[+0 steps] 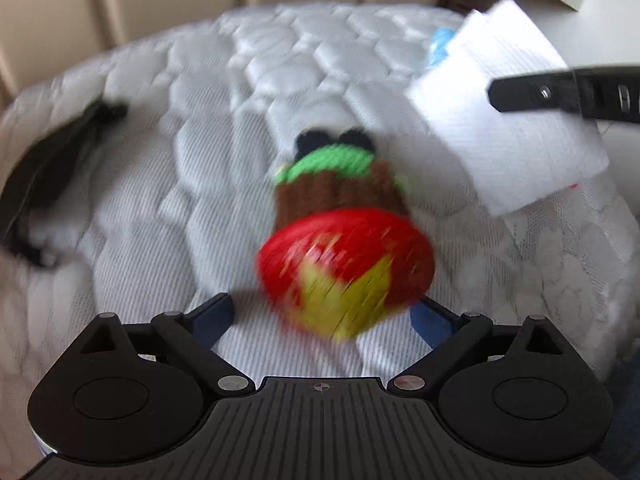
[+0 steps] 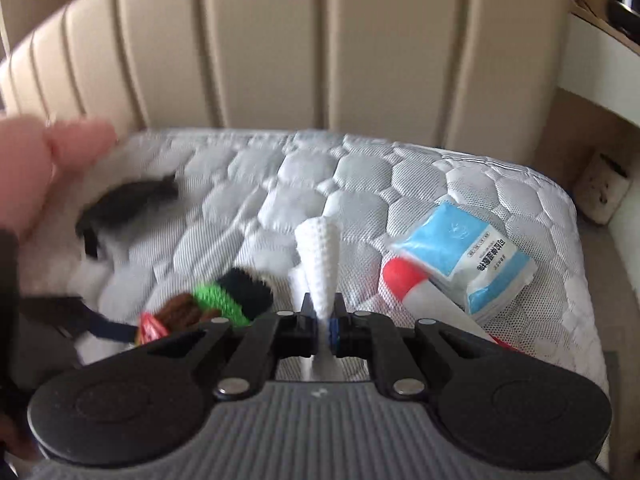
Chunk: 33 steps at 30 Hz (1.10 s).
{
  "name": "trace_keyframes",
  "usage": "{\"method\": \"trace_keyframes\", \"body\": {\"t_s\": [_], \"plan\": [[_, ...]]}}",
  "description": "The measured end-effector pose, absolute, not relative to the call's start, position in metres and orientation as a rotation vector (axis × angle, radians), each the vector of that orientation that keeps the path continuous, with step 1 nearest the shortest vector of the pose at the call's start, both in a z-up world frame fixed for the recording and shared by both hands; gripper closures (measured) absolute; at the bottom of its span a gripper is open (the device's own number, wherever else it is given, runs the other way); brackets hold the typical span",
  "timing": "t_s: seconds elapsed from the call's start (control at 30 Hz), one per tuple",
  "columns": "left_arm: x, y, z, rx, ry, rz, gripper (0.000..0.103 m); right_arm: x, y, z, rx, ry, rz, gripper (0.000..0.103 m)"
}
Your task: Clean container
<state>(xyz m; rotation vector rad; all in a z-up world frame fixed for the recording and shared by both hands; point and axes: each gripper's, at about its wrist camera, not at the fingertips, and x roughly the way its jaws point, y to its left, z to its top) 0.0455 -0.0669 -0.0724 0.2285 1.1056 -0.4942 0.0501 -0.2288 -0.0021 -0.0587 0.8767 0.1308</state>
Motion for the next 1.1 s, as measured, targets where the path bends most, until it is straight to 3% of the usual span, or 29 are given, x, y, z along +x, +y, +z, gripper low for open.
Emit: {"method": "trace_keyframes", "body": {"t_s": [0.03, 0.23, 0.43, 0.6, 0.83, 1.0, 1.1], "plan": [[0.043, -0.072, -0.072, 0.252, 1.083, -0.508, 0.025, 0.049, -0.229, -0.002, -0.063, 0.877, 0.131, 0.095], [0.043, -0.067, -0.042, 0.271, 0.932, -0.481, 0.026, 0.05, -0.237, 0.001, -0.039, 0.854, 0.158, 0.095], [0.026, -0.118, -0.055, 0.904, 0.521, -0.26, 0.024, 0.053, -0.25, -0.003, 0.027, 0.868, 0.143, 0.092], [-0.007, -0.135, -0.074, 0.989, 0.518, -0.445, 0.018, 0.054, -0.256, -0.003, 0.114, 0.865, 0.168, 0.093], [-0.023, -0.111, -0.019, 0.824, 0.545, -0.558, 0.007, 0.049, -0.265, 0.006, 0.229, 0.801, 0.25, 0.093], [0.025, -0.066, -0.008, 0.569, 0.812, -0.431, 0.002, 0.055, -0.254, 0.005, 0.489, 0.82, 0.552, 0.093], [0.044, -0.065, -0.028, 0.555, 0.918, -0.37, 0.002, 0.067, -0.225, -0.016, 0.267, 0.898, 0.482, 0.093]]}}
